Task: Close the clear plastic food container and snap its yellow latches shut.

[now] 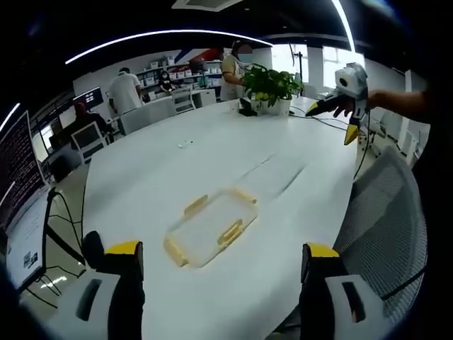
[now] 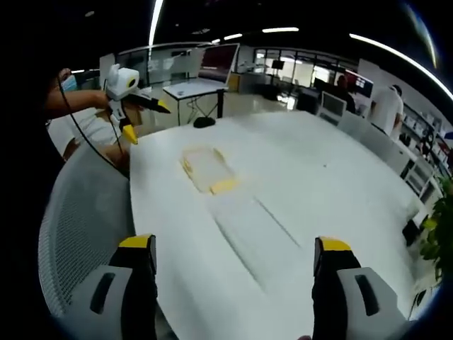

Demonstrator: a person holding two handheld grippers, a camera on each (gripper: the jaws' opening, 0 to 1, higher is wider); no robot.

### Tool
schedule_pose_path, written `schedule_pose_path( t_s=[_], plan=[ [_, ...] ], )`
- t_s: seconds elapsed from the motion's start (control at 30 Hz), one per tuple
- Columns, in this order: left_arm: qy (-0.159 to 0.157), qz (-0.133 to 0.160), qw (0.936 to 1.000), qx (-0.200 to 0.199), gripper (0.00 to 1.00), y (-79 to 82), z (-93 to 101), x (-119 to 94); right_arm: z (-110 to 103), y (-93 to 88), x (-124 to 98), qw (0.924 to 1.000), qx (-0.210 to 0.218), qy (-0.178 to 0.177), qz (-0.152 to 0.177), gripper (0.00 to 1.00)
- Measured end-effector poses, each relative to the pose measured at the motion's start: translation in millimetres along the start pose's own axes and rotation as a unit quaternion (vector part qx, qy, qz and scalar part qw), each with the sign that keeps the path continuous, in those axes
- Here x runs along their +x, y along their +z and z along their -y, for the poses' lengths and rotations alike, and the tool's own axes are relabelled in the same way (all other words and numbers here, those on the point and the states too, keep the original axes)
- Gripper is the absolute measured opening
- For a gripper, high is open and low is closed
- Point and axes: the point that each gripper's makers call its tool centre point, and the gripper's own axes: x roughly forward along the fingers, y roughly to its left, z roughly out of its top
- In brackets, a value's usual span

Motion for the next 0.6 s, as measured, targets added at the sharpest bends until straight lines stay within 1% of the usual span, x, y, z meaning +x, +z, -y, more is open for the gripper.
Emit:
schedule_pose_path(
  t_s=[0.13,0.33,0.43,0.6],
  plan=[
    [-0.008,-0.009,0.9999,0.012,0.87,-2.8,-3.2,4.1,-0.7,1.9,6.2,0.9997,-0.016,0.014,-0.009,0.87],
    [-0.019,-0.019,0.9993,0.027,0.85,-5.6,-13.2,9.6,0.5,7.4,17.4,0.9987,-0.037,0.030,-0.020,0.86],
    [-0.023,-0.022,0.9989,0.034,0.84,-6.5,-16.5,11.6,1.7,10.0,23.6,0.9981,-0.044,0.035,-0.024,0.85],
    [-0.030,-0.030,0.9980,0.046,0.82,-7.9,-21.9,16.6,5.0,15.0,34.3,0.9978,-0.044,0.042,-0.025,0.84]
  ],
)
